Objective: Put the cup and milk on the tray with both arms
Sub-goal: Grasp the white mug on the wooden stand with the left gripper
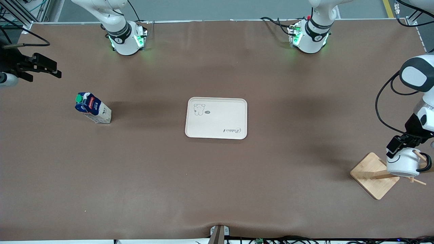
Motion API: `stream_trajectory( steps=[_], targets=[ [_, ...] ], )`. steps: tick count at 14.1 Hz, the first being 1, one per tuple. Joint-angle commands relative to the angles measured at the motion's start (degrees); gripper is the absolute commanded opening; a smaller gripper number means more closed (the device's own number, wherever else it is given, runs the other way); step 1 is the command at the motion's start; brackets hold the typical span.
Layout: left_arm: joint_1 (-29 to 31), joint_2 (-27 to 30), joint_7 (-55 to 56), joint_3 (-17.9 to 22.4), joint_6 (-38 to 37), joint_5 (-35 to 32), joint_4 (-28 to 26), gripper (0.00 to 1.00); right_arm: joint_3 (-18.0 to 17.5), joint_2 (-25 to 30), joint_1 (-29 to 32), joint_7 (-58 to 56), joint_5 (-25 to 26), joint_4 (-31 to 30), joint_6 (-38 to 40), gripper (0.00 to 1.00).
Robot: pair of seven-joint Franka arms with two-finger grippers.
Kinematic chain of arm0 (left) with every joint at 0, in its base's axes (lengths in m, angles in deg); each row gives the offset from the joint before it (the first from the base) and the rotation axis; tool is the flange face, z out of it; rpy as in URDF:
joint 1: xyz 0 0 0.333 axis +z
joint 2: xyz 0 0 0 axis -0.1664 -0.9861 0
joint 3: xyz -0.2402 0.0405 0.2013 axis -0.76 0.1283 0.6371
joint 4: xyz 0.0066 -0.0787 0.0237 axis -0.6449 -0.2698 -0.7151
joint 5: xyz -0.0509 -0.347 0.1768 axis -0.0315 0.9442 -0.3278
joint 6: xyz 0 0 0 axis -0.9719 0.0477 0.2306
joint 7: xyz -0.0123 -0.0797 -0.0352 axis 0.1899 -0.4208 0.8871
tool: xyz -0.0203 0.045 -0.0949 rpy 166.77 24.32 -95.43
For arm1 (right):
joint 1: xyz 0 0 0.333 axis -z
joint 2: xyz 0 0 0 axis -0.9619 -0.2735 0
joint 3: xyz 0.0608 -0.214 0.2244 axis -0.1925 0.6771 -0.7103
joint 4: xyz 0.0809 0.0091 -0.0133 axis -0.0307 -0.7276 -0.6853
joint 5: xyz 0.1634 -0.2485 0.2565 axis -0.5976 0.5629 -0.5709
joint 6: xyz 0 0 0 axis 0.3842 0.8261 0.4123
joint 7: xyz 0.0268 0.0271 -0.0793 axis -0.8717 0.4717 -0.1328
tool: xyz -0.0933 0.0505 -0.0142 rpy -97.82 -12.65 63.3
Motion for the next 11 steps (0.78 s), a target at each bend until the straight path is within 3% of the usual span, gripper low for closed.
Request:
stream_trajectory(
  steps=[1,8,11],
  targets=[
    [0.6,-0.6,-2.3,-0.3,0.6,1.5,0.8,0.79,-0.7,0.5,1.1,0.4,0.0,-0.3,0.3,1.00],
    [0.7,-1.8,-4.3,-0.3,4.0,1.5,0.4,0.59,-0.7,0.5,1.1,0.4,0.0,-0.3,0.3,1.00],
    [0.4,-1.3,-4.3,-0.3,4.0,1.5,0.2,0.38,-0.7,0.5,1.1,0.4,0.0,-0.4,0.3,1.00]
  ],
)
